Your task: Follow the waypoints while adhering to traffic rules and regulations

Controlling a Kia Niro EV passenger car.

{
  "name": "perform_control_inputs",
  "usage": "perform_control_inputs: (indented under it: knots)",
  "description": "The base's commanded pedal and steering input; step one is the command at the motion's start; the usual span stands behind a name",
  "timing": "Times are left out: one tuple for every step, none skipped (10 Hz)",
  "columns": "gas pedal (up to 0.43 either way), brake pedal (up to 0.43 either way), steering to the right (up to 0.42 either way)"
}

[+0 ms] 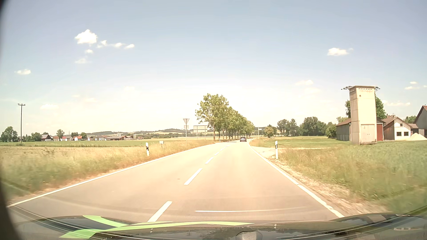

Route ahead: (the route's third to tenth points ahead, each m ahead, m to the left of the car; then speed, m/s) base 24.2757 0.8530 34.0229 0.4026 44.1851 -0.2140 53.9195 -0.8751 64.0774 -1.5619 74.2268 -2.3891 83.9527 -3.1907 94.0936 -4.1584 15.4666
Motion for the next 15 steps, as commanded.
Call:
perform_control_inputs:
  knots:
    - [0.197, 0.000, 0.002]
    - [0.197, 0.000, 0.002]
    - [0.197, 0.000, 0.002]
    - [0.197, 0.000, 0.002]
    - [0.209, 0.000, 0.002]
    - [0.209, 0.000, 0.002]
    - [0.209, 0.000, 0.002]
    - [0.209, 0.000, 0.003]
    - [0.209, 0.000, 0.002]
    - [0.209, 0.000, 0.003]
    - [0.209, 0.000, 0.003]
    - [0.209, 0.000, 0.005]
    - [0.209, 0.000, 0.009]
    - [0.209, 0.000, 0.011]
    - [0.209, 0.000, 0.011]
